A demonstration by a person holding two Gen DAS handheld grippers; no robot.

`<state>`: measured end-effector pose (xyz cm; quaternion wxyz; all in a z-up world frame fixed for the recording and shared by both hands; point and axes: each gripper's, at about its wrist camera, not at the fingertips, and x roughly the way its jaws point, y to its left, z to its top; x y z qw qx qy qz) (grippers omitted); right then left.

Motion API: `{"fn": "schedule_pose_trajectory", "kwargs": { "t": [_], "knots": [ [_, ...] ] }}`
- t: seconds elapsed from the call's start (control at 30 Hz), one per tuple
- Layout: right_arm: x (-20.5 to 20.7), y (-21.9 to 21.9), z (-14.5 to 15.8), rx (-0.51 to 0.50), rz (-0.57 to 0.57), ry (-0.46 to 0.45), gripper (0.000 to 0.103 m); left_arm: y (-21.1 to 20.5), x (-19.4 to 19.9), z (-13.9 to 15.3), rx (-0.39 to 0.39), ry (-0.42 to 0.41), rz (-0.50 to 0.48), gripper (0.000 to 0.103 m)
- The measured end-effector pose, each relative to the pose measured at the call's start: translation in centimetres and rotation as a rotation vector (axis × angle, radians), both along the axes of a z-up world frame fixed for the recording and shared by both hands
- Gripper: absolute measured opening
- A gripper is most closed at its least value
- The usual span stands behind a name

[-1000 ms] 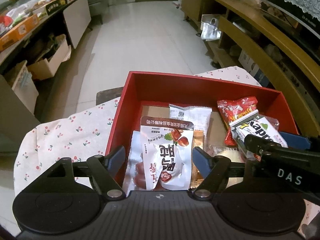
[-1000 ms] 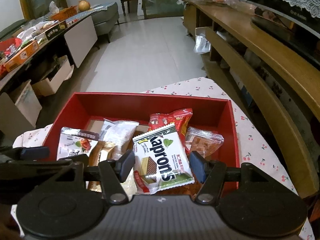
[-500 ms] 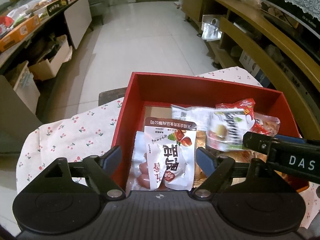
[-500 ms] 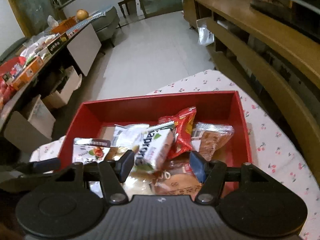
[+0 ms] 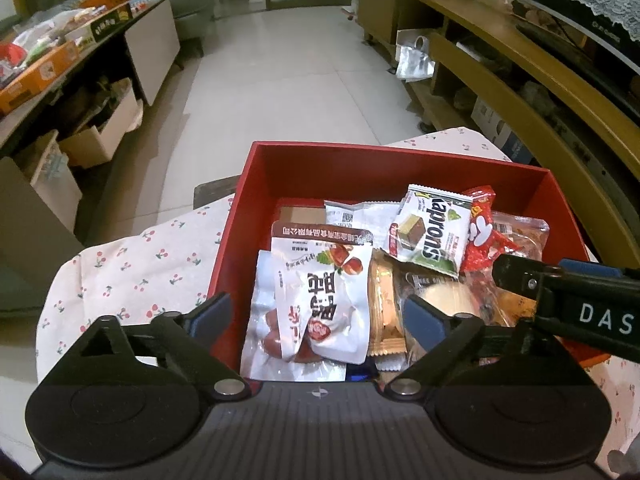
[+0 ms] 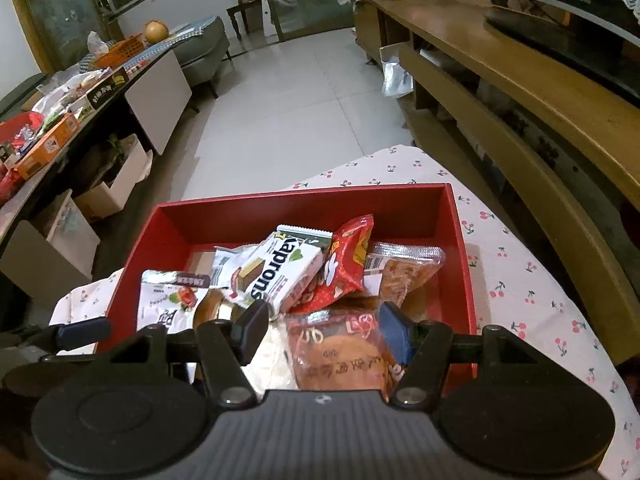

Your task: Organize snacks

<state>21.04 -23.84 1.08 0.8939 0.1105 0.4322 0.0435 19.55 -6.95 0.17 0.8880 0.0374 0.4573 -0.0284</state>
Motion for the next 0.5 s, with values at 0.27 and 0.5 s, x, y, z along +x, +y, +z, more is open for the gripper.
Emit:
{"fn": "schedule_pose_trajectory", "kwargs": {
  "t": [0.27,0.5],
  "knots": [
    [-1.5,-0.3,0.8,0.005,-0.012,-0.022,0.071,-0.2,-0.8,0.4,0.000,-0.022,0.009,0.103],
    [-2.4,-0.6,1.6,0.028,-0.018,-0.044,0.072,0.0,-1.4,1.0,-0.024,-0.040,0.015,0.103]
  ]
}}
